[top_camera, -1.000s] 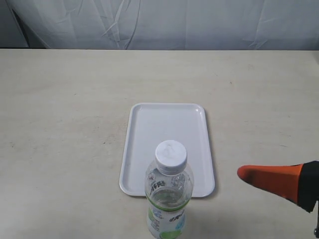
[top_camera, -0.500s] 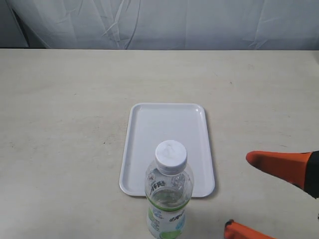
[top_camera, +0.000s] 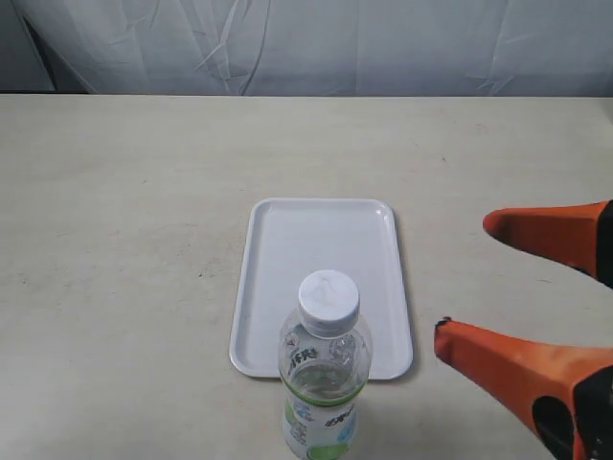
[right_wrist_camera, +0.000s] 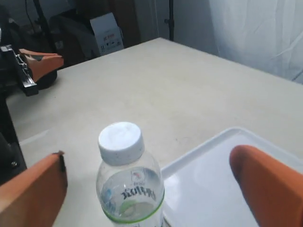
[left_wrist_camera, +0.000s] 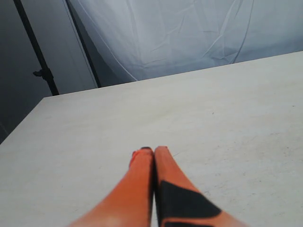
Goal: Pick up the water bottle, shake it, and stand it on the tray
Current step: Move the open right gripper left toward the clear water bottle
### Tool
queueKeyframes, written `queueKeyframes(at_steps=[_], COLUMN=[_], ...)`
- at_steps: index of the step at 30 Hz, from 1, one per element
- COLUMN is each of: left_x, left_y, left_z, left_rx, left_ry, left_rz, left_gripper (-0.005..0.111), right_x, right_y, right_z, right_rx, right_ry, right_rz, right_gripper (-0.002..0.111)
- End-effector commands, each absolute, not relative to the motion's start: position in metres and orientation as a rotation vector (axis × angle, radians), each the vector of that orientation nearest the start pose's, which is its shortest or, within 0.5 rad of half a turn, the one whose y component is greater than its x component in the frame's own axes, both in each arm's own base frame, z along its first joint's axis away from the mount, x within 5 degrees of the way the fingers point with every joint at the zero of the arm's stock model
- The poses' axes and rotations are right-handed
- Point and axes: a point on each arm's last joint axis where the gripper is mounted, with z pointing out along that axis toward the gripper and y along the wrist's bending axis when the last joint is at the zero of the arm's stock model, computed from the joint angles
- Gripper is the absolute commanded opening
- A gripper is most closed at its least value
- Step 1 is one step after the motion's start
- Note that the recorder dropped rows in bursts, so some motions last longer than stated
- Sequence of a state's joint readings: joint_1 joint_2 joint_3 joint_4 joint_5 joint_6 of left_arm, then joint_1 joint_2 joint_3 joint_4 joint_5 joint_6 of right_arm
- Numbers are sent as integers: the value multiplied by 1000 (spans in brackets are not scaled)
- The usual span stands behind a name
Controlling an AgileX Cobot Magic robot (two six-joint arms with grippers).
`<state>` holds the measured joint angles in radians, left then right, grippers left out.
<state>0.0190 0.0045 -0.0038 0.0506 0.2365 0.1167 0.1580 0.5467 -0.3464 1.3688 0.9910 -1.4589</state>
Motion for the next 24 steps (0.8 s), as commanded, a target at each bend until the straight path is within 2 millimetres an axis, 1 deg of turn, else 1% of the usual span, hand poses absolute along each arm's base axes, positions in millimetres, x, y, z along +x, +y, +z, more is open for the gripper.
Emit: queueKeyframes(at_steps=[1, 4, 9, 15, 20, 24], left_x=[55, 55, 55, 55, 55, 55], left_y=[2, 2, 2, 2, 2, 2], left_z=[192, 192, 192, 192, 192, 192], left_rx=[113, 113, 113, 113, 113, 113], left_ry=[1714, 1714, 1714, 1714, 1714, 1714], left_rz=[141, 141, 141, 141, 141, 141], left_gripper=[0, 0, 0, 0, 0, 0], right_x=[71, 71, 71, 83, 92, 100], right_y=[94, 98, 107, 117, 128, 135], right_z=[267, 264, 260, 248, 243, 232], right_rx=[-1111, -1170, -1321, -1330, -1329, -1350], right_ry=[1652, 1644, 1534, 1603, 1571, 1603], right_rz=[947, 978, 964, 1008, 1065, 1041], right_gripper=[92, 92, 92, 92, 92, 92])
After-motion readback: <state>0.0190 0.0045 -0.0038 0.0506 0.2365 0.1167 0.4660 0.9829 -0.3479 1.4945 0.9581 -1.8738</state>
